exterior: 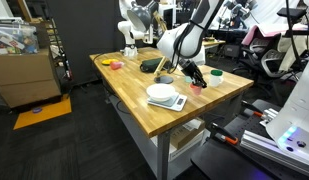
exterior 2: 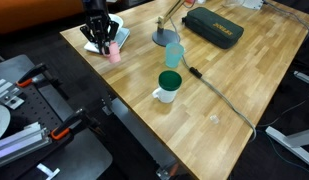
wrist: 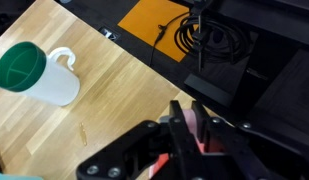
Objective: Pour the liquid in the pink cup into the white bowl
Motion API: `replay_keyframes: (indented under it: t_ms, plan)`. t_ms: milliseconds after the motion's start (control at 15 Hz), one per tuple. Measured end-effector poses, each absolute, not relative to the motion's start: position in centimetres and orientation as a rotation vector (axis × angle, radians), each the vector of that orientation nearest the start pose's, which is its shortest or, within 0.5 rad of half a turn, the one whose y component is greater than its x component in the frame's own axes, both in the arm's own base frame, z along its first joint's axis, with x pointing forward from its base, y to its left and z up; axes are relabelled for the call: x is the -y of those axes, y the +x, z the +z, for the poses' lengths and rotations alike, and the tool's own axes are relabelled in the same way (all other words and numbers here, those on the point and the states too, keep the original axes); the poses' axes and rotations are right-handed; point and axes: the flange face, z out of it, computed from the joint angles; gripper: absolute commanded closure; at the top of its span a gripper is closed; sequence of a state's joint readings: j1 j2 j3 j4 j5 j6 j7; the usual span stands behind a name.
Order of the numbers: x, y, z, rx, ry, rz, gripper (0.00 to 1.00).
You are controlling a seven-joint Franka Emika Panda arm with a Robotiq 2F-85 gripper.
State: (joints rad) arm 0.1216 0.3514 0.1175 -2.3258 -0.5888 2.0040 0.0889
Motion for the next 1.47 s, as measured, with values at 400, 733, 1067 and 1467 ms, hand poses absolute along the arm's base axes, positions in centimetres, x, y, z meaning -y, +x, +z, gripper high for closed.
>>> replay_keyframes:
  t_ms: [400,733,1067,1467]
  plan:
    - [-6.3,41.8,15.6,0.590,-3.475,0.755,0.96]
    - [-6.2,40.9,15.2,0.342,-3.498,0.596,0.96]
    - [-7.4,40.0,14.8,0.260,-3.477,0.512,0.66]
    - [-7.9,40.0,14.9,0.202,-3.457,0.473,0.24]
